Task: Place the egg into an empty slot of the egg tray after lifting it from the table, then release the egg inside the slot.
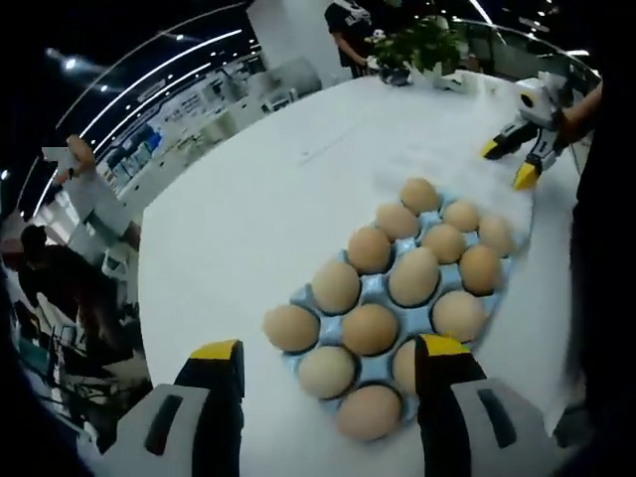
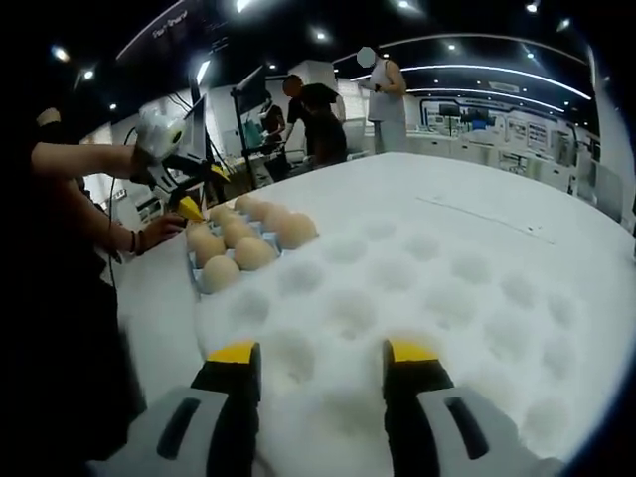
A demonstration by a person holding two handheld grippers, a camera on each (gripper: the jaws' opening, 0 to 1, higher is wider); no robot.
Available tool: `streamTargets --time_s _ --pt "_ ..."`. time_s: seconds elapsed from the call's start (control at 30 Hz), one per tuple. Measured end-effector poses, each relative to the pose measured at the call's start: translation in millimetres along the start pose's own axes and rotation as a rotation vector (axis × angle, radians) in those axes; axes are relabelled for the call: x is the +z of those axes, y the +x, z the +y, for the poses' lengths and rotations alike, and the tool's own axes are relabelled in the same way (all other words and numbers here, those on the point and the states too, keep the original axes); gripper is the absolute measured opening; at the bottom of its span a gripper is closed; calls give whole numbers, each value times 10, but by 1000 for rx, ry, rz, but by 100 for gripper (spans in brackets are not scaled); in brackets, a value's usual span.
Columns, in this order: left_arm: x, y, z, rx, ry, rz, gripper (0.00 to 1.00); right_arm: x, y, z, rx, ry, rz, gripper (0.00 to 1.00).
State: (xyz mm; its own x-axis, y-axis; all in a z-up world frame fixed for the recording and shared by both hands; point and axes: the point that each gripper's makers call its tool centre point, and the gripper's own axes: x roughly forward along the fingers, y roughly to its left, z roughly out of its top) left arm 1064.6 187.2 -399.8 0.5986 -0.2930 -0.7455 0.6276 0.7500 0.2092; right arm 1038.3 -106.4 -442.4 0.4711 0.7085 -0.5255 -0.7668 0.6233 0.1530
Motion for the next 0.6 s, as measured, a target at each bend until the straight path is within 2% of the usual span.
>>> streamTargets --time_s 0.03,0.1,0.17,0.23,0.3,0.33,0.5,0.6 --pt "-3 -1 -26 1 -16 -3 72 -5 -13 33 19 64 32 52" --pt "-19 3 -78 3 -19 -15 73 48 -13 98 69 160 37 61" --pt "-56 19 -134 -6 -45 -8 73 51 -12 86 62 167 56 69" --pt "-93 35 -189 -16 -70 0 75 55 -11 74 55 174 74 72" --pt "-127 38 -223 -17 -77 5 74 -9 -42 38 35 156 135 73" --pt "-144 40 -240 -17 -80 8 73 -15 -56 30 33 162 141 75" --pt "-174 -7 -274 -14 -147 -5 75 45 -192 -14 31 239 123 76" --pt "-192 -27 -287 -8 -163 -8 76 86 -305 -56 20 239 119 76"
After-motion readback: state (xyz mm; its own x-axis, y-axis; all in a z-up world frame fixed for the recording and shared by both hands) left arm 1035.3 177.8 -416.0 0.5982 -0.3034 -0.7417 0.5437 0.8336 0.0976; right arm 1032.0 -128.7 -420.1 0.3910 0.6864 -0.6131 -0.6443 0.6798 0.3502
